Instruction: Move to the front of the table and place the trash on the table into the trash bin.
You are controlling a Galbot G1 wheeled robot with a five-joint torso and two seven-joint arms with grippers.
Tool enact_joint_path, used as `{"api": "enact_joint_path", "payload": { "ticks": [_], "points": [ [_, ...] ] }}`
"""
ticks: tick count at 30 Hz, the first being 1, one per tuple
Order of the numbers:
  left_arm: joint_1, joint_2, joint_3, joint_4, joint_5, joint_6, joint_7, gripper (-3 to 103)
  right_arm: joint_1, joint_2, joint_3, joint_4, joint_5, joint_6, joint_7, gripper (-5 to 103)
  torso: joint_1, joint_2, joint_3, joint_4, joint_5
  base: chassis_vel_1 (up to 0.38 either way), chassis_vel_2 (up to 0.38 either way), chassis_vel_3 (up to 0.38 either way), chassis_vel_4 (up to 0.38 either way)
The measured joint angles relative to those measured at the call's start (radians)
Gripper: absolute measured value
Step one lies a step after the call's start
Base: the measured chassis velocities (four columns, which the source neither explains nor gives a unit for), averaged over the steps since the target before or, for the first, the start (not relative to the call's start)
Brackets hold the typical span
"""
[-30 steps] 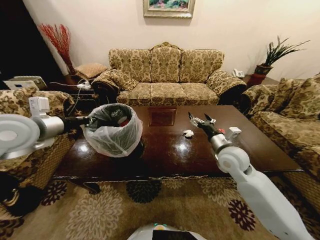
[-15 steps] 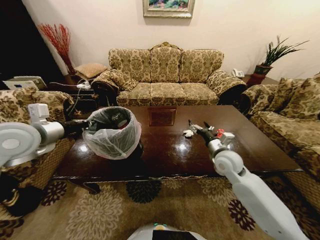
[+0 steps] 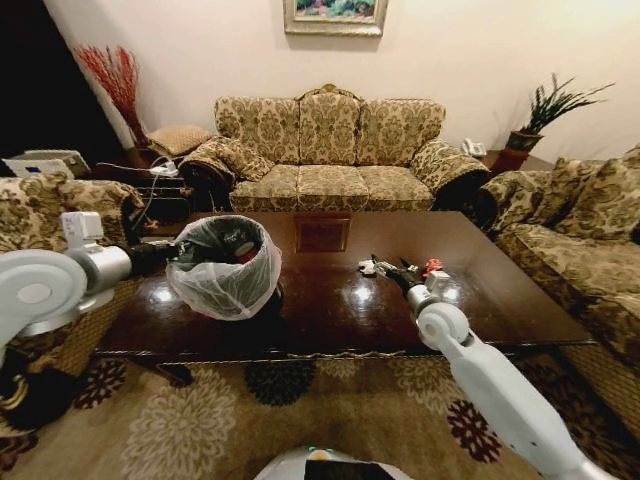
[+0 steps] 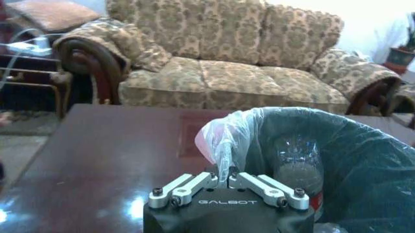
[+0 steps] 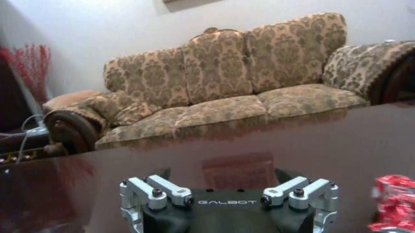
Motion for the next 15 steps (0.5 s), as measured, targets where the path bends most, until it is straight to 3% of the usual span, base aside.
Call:
{"api": "enact_joint_path", "payload": {
  "ticks": [7, 11, 15],
  "points": [
    [-0.003, 0.012, 0.008, -0.046, -0.004, -0.006, 0.007, 3, 0.101, 0.127, -0.049, -0.197, -0.105, 0.025, -0.059, 100, 0.0, 0.0, 0.0, -0.0011, 0.0017, -0.164, -0.145, 0.127, 0.114],
    [-0.001, 0.013, 0.002, -0.067, -0.006, -0.006, 0.001, 3, 0.16, 0.196, -0.067, -0.294, -0.139, 0.02, -0.107, 100, 0.0, 0.0, 0.0, 0.0, -0.0012, 0.015, 0.009, -0.008, -0.006],
    [0.0, 0.01, 0.003, -0.075, -0.006, -0.009, -0.009, 3, 0.19, 0.242, -0.087, -0.344, -0.157, 0.011, -0.127, 100, 0.0, 0.0, 0.0, 0.0012, -0.0012, 0.073, 0.069, -0.019, -0.011]
  ]
}}
